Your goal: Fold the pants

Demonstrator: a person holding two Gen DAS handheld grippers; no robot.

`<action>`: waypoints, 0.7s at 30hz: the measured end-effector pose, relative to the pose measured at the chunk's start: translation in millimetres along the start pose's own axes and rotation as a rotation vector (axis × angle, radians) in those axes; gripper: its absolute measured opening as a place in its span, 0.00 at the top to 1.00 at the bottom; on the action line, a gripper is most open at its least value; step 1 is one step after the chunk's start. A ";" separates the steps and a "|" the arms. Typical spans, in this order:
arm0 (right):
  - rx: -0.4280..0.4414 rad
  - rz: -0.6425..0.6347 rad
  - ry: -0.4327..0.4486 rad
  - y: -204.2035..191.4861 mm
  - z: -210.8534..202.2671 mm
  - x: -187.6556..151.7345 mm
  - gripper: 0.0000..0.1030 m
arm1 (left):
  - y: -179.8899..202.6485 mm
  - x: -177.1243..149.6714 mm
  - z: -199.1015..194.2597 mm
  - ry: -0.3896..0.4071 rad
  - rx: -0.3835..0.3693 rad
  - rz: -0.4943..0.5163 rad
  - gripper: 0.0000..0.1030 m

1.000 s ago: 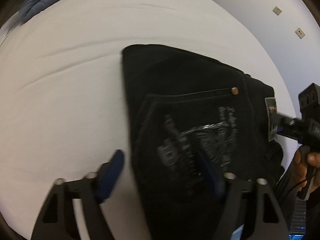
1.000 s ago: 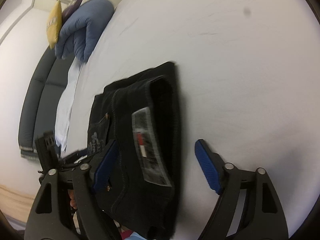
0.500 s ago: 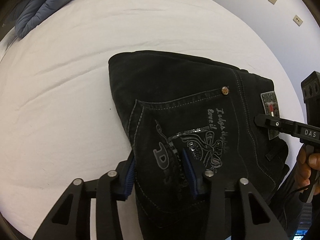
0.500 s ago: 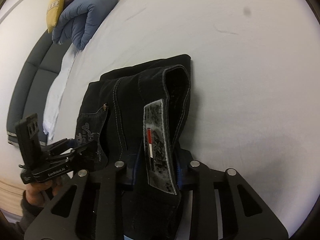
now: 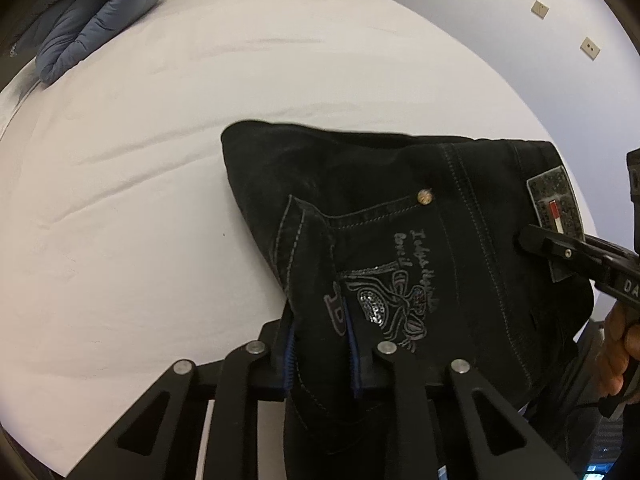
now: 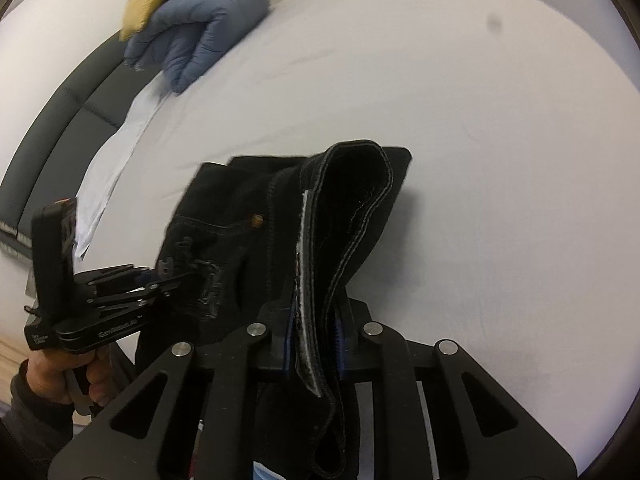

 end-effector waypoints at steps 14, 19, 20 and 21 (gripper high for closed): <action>0.027 -0.033 0.082 3.0 -31.2 69.3 0.87 | 12.4 99.9 -33.5 0.124 0.007 0.015 0.80; 0.040 0.042 0.042 41.4 -10.0 80.3 0.87 | 6.6 118.7 -6.7 0.111 -0.011 0.006 0.80; 0.041 0.059 0.021 51.9 -0.6 77.6 0.86 | 6.9 119.7 3.7 0.100 -0.017 0.003 0.80; 0.041 0.078 -0.011 62.2 9.5 71.8 0.85 | 5.2 120.7 20.3 0.078 -0.020 -0.009 0.80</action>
Point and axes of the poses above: each gripper's, at about its wrist camera, not at the fingertips, and z roughly the way its jaws point, y to its right, x to its top, the point moved 9 cm from there along z, roughly the way its jaws point, and after that the axes turned 1 degree about -y, right-handed, at the moved point
